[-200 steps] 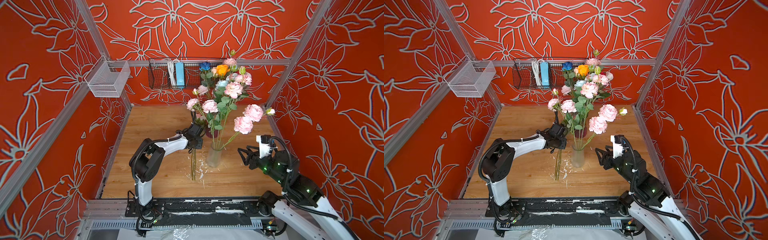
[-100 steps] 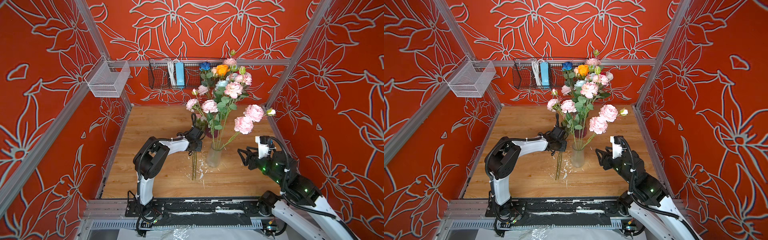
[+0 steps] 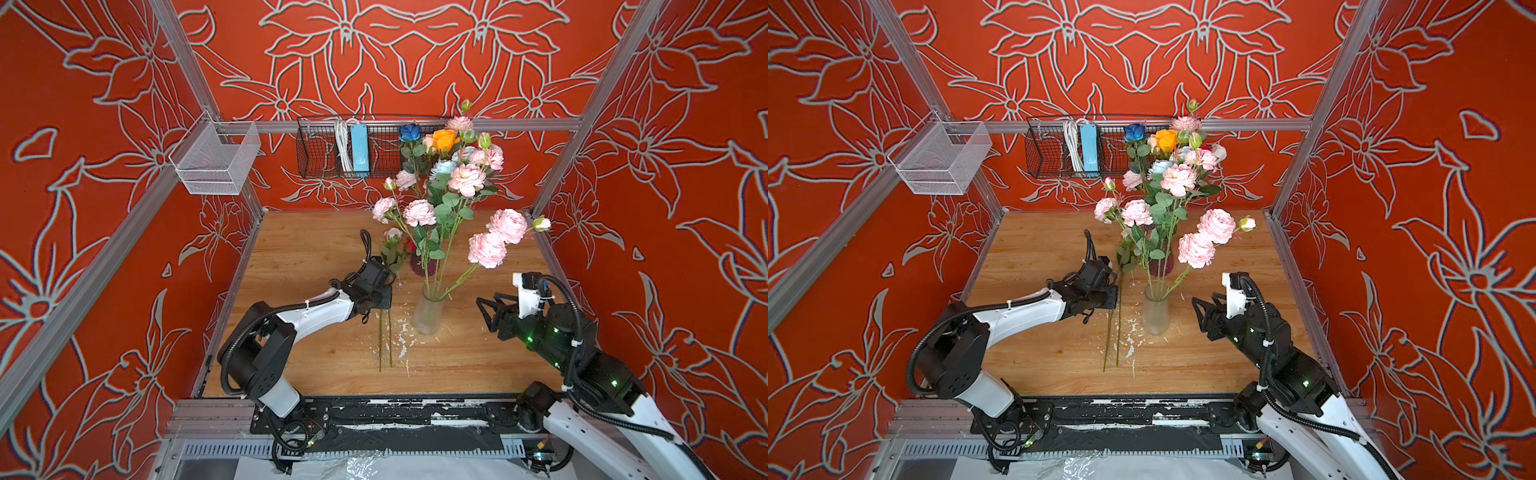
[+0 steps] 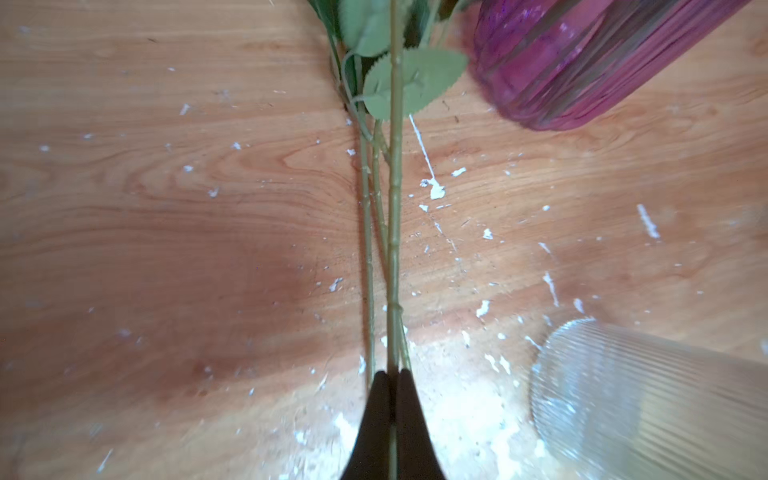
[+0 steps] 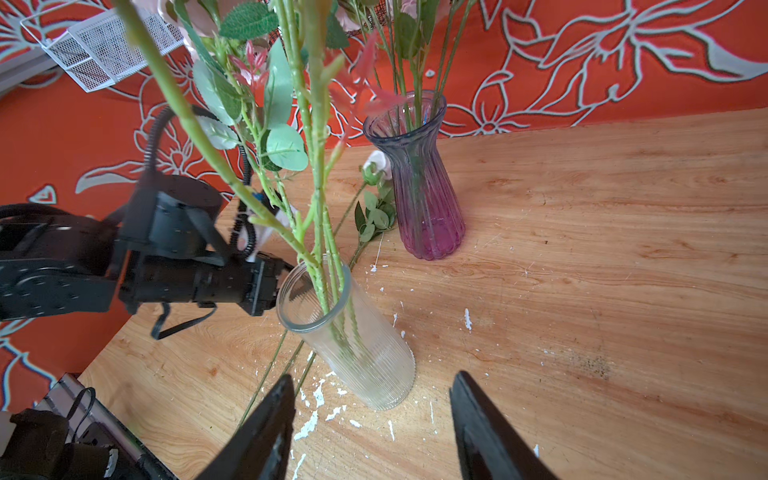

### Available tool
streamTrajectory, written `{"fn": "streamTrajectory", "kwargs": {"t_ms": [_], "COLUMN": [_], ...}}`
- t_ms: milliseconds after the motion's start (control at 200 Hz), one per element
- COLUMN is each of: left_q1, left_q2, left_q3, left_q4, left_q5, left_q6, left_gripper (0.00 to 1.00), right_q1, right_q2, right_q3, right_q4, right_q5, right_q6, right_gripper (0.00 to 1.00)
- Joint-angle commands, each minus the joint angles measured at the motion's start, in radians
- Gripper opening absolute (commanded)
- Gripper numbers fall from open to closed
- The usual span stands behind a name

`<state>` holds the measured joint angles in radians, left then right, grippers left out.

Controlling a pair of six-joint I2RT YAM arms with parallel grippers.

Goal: Arrange the flowers into the vase
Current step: 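Close the left gripper on a loose rose stem on the table, then lift the white rose high with the left gripper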

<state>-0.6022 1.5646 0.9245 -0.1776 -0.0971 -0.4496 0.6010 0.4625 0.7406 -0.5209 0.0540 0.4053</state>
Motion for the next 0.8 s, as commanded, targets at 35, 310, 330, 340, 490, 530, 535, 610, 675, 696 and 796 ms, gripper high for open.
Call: {"fn": "streamTrajectory", "kwargs": {"t_ms": [35,310,330,340,490,530,535,610,675,696,796], "left_q1": [0.002,0.005,0.005,0.006,0.01,0.01,0.01,0.01,0.01,0.01,0.009], "left_q2": [-0.081,-0.312,-0.333,-0.343,-0.541,-0.619,-0.63,-0.774,-0.898,-0.934,-1.069], "left_q3": [-0.048,-0.132,-0.142,-0.147,-0.25,-0.285,-0.29,-0.361,-0.419,-0.438,-0.493], "left_q4": [0.008,-0.024,-0.029,-0.031,-0.04,-0.036,-0.036,0.001,0.055,0.083,0.202], "left_q5": [-0.033,-0.075,-0.082,-0.087,-0.155,-0.188,-0.192,-0.239,-0.264,-0.264,-0.264], "left_q6": [-0.047,-0.111,-0.121,-0.127,-0.205,-0.231,-0.234,-0.257,-0.252,-0.239,-0.171], "left_gripper": [0.0,0.0,0.0,0.0,0.0,0.0,0.0,0.0,0.0,0.0,0.0], "right_q1": [-0.001,-0.003,-0.003,-0.002,-0.003,-0.002,-0.002,-0.002,-0.003,-0.002,-0.003], "right_q2": [-0.003,-0.024,-0.027,-0.027,-0.044,-0.05,-0.051,-0.071,-0.094,-0.099,-0.121], "right_q3": [-0.018,-0.035,-0.038,-0.039,-0.053,-0.056,-0.057,-0.069,-0.084,-0.091,-0.128], "right_q4": [0.018,0.035,0.038,0.038,0.047,0.049,0.05,0.054,0.062,0.065,0.083], "right_q5": [0.023,0.044,0.046,0.047,0.084,0.095,0.097,0.132,0.157,0.166,0.194], "right_q6": [0.019,0.042,0.044,0.046,0.064,0.069,0.069,0.085,0.097,0.101,0.122], "right_gripper": [0.61,0.61,0.61,0.61,0.62,0.62,0.62,0.63,0.63,0.63,0.63]}}
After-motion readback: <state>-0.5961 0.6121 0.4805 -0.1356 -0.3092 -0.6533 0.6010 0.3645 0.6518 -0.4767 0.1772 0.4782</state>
